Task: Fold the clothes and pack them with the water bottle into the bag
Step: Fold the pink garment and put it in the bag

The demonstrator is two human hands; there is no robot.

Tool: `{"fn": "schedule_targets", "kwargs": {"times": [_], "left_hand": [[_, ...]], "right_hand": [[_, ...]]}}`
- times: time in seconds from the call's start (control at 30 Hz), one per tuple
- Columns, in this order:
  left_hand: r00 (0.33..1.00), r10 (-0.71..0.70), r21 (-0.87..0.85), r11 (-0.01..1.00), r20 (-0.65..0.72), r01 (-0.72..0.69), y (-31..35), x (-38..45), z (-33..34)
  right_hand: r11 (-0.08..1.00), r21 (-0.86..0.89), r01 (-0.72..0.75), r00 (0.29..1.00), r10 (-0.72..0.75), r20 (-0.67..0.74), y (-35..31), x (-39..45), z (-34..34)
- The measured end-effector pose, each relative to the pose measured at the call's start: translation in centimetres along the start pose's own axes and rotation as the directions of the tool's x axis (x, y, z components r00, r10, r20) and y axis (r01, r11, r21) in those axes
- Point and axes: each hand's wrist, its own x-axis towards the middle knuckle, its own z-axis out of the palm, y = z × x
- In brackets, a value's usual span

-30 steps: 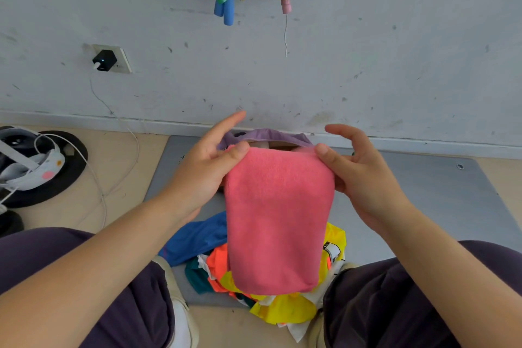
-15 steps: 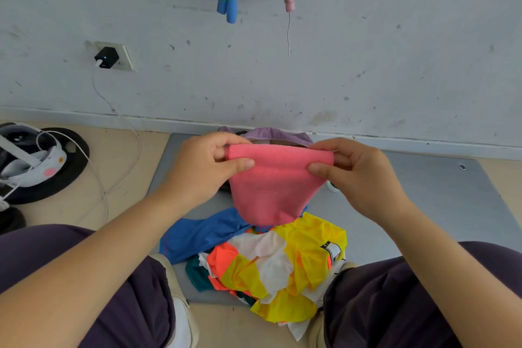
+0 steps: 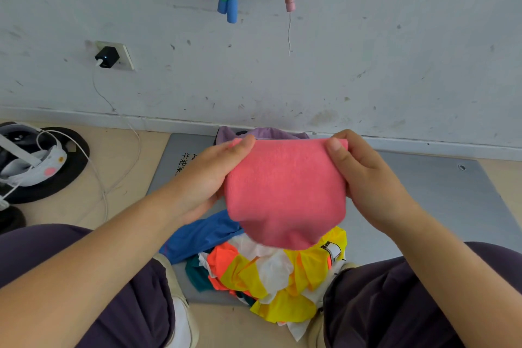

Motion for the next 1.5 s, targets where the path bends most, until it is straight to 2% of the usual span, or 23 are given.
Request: {"fn": "schedule_targets", "kwargs": {"times": [0.07, 0.17, 0.23, 0.3, 0.37, 0.43, 0.5, 0.53, 0.6, 0.67, 0.73, 0.87, 0.97, 1.07, 1.17, 1.3, 1.37, 1.43, 1.5], "left_hand": [[0.993, -0.056, -0.115, 0.991, 0.107, 0.068, -0.1, -0.2, 0.1], [0.987, -0.049, -0.098, 0.993, 0.156, 0.065, -0.4, -0.3, 0.3], [0.993, -0.007, -0.136, 0.990, 0.121, 0.023, -0.5, -0.1, 0.2], [0.998, 0.033, -0.139, 0.990, 0.051, -0.025, -0.6, 0.1, 0.1], [0.997, 0.069, -0.106, 0.992, -0.026, -0.071, -0.4, 0.2, 0.0], [0.986, 0.111, -0.004, 0.994, -0.123, -0.112, -0.4, 0.4, 0.0], [0.965, 0.132, 0.124, 0.987, -0.228, -0.105, -0.5, 0.4, 0.2], [0.954, 0.144, 0.136, 0.984, -0.261, -0.111, -0.6, 0.5, 0.3], [0.951, 0.173, 0.061, 0.985, -0.257, -0.163, -0.6, 0.6, 0.3], [0.962, 0.199, -0.008, 0.979, -0.186, -0.204, -0.6, 0.7, -0.1], [0.966, 0.242, 0.068, 0.969, -0.091, -0.237, -0.6, 0.7, -0.7], [0.951, 0.310, 0.410, 0.868, -0.007, -0.280, -1.2, 0.8, -1.3], [0.941, 0.338, 0.541, 0.788, 0.019, -0.293, -1.3, 0.9, -1.5], [0.963, 0.267, 0.506, 0.829, 0.018, -0.240, -1.1, 1.1, -1.7], [0.987, 0.160, 0.465, 0.873, 0.005, -0.144, -1.1, 1.0, -1.3], [0.983, 0.177, 0.466, 0.875, -0.053, -0.132, -1.2, 1.0, -0.7], [0.984, 0.172, 0.409, 0.902, -0.053, -0.136, -1.0, 1.0, -0.7], [0.993, 0.114, 0.374, 0.921, 0.011, -0.109, -0.3, 0.9, -1.3], [0.984, -0.024, 0.444, 0.894, 0.176, -0.057, 0.5, 0.7, -2.2]], "right_hand": [[0.999, 0.039, -0.011, 0.998, 0.013, -0.067, 0.0, 0.2, -0.1], [0.979, 0.196, -0.060, 0.992, 0.080, -0.099, -0.2, 0.2, -0.2], [0.954, 0.278, -0.107, 0.993, 0.115, -0.013, -0.2, 0.2, -0.3], [0.951, 0.267, -0.157, 0.982, 0.123, 0.141, 0.0, 0.2, -0.3], [0.940, 0.271, -0.207, 0.964, 0.147, 0.223, 0.2, 0.2, -0.2], [0.935, 0.281, -0.215, 0.963, 0.156, 0.221, 0.5, 0.2, -0.3], [0.956, 0.240, -0.168, 0.973, 0.122, 0.197, 0.5, 0.2, -0.2], [0.968, 0.210, -0.139, 0.978, 0.101, 0.183, 0.5, 0.3, -0.1], [0.976, 0.189, -0.112, 0.987, 0.086, 0.139, 0.6, 0.3, 0.2], [0.970, 0.211, -0.123, 0.988, 0.099, 0.121, 0.8, 0.5, 0.2], [0.966, 0.205, -0.154, 0.982, 0.128, 0.136, 0.7, 0.6, 0.1], [0.990, -0.097, -0.101, 0.988, 0.112, 0.108, 0.8, 0.7, -0.1], [0.983, -0.181, -0.044, 0.993, 0.063, 0.102, 1.0, 0.8, -0.5], [0.982, -0.190, -0.015, 0.986, 0.046, 0.162, 0.7, 0.7, -0.8], [0.972, -0.227, 0.055, 0.989, -0.021, 0.148, 0.6, 0.7, -0.7], [0.971, -0.236, 0.047, 0.992, -0.018, 0.126, 0.7, 0.6, -0.4], [0.976, -0.215, 0.030, 0.994, -0.007, 0.107, 0.6, 0.7, -0.5], [0.982, -0.185, 0.033, 0.997, -0.019, 0.076, 0.3, 0.7, -0.7], [0.987, -0.155, 0.050, 0.996, -0.037, 0.085, 0.0, 0.6, -0.8]]}}
